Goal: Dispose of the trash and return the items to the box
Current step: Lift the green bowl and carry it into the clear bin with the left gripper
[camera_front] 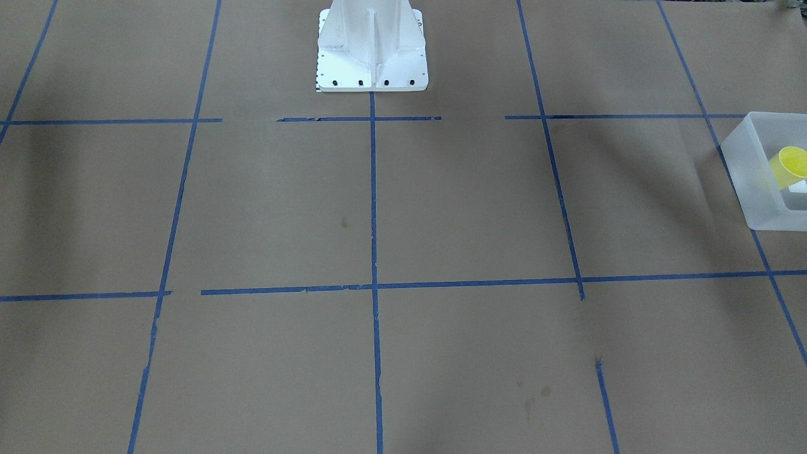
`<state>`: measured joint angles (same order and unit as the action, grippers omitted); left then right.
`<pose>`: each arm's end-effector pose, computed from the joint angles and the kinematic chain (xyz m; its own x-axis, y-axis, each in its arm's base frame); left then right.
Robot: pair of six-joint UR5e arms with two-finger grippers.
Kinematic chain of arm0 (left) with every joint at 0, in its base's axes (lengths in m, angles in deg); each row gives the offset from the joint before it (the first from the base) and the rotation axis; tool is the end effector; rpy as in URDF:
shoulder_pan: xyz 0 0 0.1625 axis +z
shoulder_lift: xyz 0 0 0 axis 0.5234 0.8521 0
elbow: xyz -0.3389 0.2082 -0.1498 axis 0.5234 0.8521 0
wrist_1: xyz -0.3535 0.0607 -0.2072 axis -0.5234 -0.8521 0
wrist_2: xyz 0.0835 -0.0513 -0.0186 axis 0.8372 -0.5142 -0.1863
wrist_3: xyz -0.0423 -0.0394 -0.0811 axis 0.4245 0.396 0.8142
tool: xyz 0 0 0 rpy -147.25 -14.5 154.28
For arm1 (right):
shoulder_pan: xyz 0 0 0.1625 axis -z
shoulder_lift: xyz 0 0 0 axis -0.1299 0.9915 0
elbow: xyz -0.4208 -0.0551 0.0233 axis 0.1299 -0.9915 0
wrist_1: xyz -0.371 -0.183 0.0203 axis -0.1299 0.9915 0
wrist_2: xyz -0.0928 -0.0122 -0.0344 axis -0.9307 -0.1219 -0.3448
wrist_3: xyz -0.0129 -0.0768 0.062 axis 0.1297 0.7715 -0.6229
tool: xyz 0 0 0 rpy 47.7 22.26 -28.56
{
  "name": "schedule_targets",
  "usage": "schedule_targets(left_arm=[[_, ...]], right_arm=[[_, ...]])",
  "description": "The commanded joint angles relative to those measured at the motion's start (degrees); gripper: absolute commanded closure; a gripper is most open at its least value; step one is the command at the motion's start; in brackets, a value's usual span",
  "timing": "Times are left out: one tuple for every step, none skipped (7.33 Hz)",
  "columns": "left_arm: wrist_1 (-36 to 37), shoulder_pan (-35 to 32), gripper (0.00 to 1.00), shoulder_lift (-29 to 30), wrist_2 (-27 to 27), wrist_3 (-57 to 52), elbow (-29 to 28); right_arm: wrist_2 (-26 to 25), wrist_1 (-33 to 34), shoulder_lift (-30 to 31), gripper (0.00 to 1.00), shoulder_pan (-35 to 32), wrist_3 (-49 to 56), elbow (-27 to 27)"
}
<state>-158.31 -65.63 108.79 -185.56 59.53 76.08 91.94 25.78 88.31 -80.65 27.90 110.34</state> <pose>-0.1227 -0.4146 0.8524 0.7425 0.2459 -0.6230 -0.1893 0.9693 0.1570 0.0490 -0.4778 0.5004 0.7169 -0.1001 0.6899 -0.0561 0.9781 0.2002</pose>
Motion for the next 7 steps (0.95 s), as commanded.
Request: schedule_targets(left_arm=[[-3.75, 0.51, 1.0, 0.0, -3.81, 1.06, -3.64], [-4.2, 1.29, 1.0, 0.0, -4.7, 1.06, -4.44], [-5.33, 2.17, 0.96, 0.0, -4.71, 1.23, -4.88], [-7.52, 2.96, 0.83, 0.0, -4.62, 1.24, -6.8], [-7.97, 3.15, 0.56, 0.0, -4.62, 1.41, -6.91], [-8.15, 3.23, 0.05, 0.0, -4.36, 1.32, -6.73], [-8.33, 3.23, 0.0, -0.08, -4.36, 1.32, -5.16]], right_arm=[[0.0, 0.16, 0.22, 0.0, -0.04, -0.04, -0.13], [0.0, 0.25, 0.22, 0.0, 0.05, -0.04, -0.21], [0.0, 0.25, 0.22, 0.0, 0.05, 0.05, -0.3], [0.0, 0.25, 0.13, 0.0, 0.05, -0.04, -0.3], [-0.09, 0.16, 0.13, 0.0, 0.05, 0.05, -0.82], [-0.18, 0.16, 0.13, 0.0, 0.05, 0.05, -1.35], [-0.09, 0.16, -0.04, 0.0, 0.05, 0.05, -1.36]])
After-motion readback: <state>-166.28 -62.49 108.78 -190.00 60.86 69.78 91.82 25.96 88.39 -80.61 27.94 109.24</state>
